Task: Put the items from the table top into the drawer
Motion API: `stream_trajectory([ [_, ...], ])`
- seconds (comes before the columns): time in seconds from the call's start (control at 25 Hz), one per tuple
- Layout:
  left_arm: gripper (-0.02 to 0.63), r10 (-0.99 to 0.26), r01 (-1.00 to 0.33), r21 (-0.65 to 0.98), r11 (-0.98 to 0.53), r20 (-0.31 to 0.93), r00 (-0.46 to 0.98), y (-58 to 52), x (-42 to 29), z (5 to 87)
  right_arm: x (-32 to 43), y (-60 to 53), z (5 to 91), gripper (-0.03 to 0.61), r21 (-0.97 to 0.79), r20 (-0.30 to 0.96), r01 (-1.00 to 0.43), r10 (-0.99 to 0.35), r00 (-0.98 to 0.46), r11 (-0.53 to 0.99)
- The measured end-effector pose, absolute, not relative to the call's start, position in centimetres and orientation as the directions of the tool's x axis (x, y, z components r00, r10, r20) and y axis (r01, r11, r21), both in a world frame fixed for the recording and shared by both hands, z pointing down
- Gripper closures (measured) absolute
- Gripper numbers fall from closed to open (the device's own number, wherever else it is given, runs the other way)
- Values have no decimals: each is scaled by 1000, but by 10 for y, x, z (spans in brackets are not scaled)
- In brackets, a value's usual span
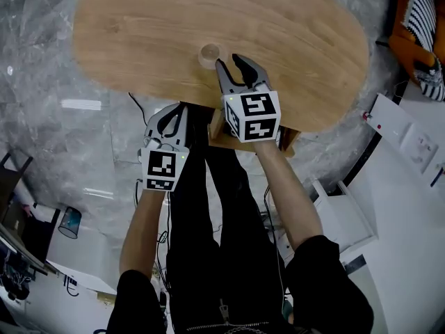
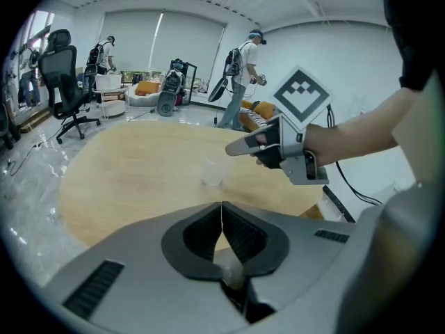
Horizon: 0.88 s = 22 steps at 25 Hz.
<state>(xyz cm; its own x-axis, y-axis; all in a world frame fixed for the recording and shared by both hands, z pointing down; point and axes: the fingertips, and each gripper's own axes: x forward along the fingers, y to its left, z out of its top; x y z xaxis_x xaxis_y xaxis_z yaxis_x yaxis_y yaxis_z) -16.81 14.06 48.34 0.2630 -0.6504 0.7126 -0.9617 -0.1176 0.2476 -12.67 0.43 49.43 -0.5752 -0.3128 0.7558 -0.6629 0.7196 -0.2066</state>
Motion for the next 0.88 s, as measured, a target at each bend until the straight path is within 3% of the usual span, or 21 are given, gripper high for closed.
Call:
stream_trajectory([
  [0.28, 600, -648, -961, 252, -113, 715, 263, 138, -172, 486, -124, 0, 511, 442, -194, 794, -682, -295, -531, 706],
  [0.44, 600, -647, -960, 252, -122, 713, 269, 136, -170, 486, -119, 3, 514, 549, -146, 816, -681, -302, -493, 718],
  [0.88, 600, -631, -953, 248, -176, 715, 302, 127, -151, 488, -99, 9, 498, 560, -132, 775, -658, -337, -535, 742],
])
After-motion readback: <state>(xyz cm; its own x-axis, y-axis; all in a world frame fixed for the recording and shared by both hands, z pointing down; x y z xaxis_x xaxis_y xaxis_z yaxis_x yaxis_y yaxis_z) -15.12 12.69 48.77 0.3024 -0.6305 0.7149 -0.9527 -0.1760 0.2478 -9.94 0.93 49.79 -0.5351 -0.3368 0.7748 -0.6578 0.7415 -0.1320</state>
